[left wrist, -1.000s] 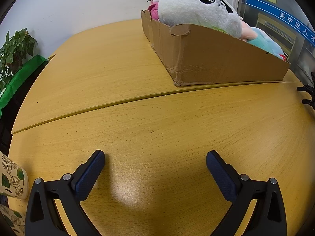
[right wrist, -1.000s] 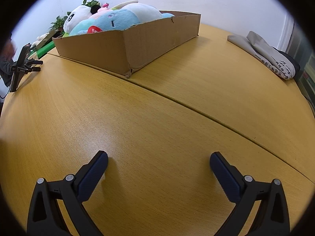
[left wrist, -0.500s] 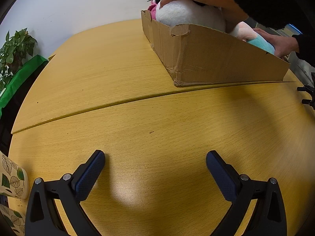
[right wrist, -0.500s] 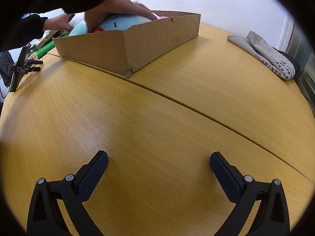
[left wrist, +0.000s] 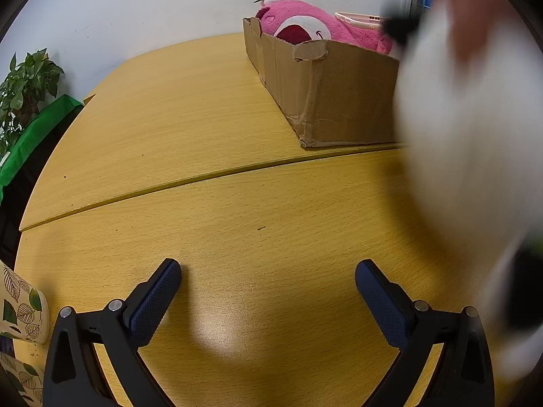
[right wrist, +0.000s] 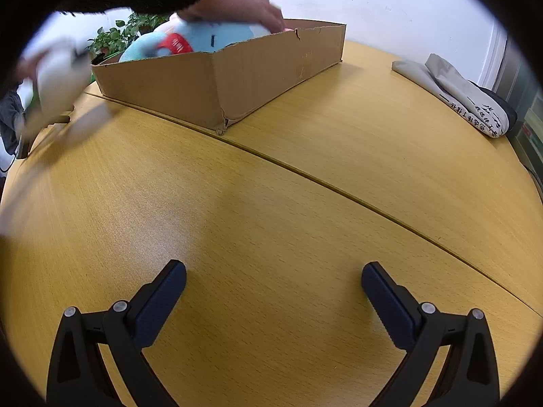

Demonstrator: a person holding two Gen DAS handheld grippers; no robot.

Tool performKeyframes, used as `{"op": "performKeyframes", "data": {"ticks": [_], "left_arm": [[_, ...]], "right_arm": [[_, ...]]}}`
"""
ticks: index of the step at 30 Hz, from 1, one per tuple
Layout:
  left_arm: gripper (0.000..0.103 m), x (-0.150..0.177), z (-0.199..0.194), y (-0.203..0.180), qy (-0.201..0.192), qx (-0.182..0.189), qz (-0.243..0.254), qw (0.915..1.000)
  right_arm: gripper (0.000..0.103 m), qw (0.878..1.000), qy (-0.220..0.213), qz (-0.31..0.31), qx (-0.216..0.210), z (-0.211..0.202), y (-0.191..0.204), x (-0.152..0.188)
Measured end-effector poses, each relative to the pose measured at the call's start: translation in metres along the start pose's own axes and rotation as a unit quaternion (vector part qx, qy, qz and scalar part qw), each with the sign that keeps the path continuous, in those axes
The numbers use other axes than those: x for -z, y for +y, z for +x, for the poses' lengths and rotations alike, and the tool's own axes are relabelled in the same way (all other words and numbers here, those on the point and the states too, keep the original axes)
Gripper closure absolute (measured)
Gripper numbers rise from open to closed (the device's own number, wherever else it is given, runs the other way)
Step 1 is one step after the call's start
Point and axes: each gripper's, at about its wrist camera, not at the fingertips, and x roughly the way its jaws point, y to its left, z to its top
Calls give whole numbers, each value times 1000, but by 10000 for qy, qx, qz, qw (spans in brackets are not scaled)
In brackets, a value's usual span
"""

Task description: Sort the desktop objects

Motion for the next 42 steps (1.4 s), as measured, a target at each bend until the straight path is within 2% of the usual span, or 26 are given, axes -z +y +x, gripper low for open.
{"op": "performKeyframes", "data": {"ticks": [42], "left_arm": [[0,0,0,5,3,0,-7,10000]], "right_arm": [[0,10000,10,11,-2,0,1,-1]]}}
